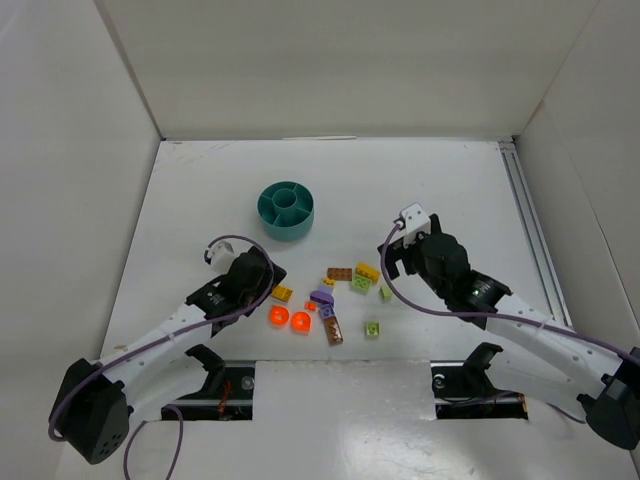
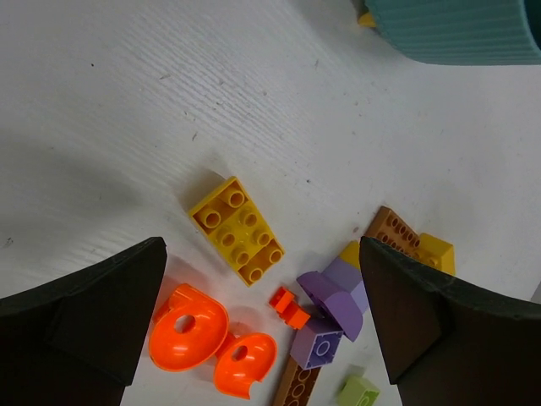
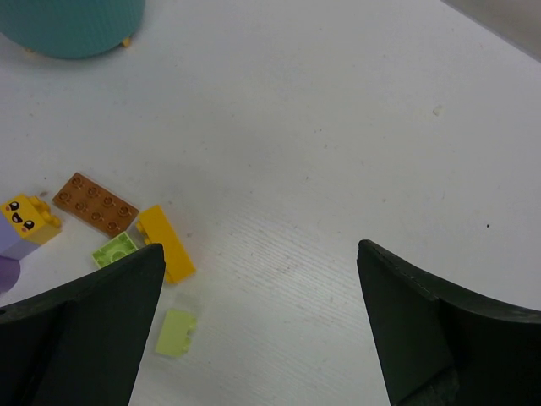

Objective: Sort the legos into containers by color

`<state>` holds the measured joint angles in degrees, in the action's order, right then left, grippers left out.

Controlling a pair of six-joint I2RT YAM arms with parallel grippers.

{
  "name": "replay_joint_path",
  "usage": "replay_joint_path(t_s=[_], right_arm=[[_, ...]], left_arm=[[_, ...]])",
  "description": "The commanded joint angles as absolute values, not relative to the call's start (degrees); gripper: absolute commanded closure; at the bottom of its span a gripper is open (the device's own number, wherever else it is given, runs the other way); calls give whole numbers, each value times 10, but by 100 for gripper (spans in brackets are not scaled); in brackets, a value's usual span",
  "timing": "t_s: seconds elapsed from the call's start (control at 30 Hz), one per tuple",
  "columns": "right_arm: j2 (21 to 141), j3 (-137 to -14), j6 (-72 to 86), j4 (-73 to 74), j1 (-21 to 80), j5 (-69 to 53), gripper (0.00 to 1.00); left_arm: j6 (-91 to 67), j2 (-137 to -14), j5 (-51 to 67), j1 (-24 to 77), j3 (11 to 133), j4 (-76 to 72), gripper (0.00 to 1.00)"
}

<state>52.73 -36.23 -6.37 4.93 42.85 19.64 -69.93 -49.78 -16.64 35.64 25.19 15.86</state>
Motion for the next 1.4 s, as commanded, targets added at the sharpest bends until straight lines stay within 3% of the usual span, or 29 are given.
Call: replay_joint_path(t_s=[0.0,0.3,0.4,0.67,0.9,1.07,1.27,1.37], right_arm=[[515,-356,-54,38,433,208,0],[509,-345,-59,38,433,228,0],[514,-345,-59,38,433,234,2],[498,-335,-59,43,433,250,3],[469,-324,-48,48,433,271,3],[451,-314,-48,48,433,276,3],[451,-314,-43,54,433,282,3],[451,-314,-43,54,433,287,3]], left_arm=[[-726,-523,-178,359,258,135,5],[-763,-595,-189,359,272,110,27],[-769,-617,-189,359,279,125,29],[-774,-673,-184,385,279,96,44],[-769,-714,-200,397,312,116,65],[-757,-734,-211,408,330,116,65],[-749,-781,-232,418,375,159,58],[-749,-798,-232,425,388,159,61]])
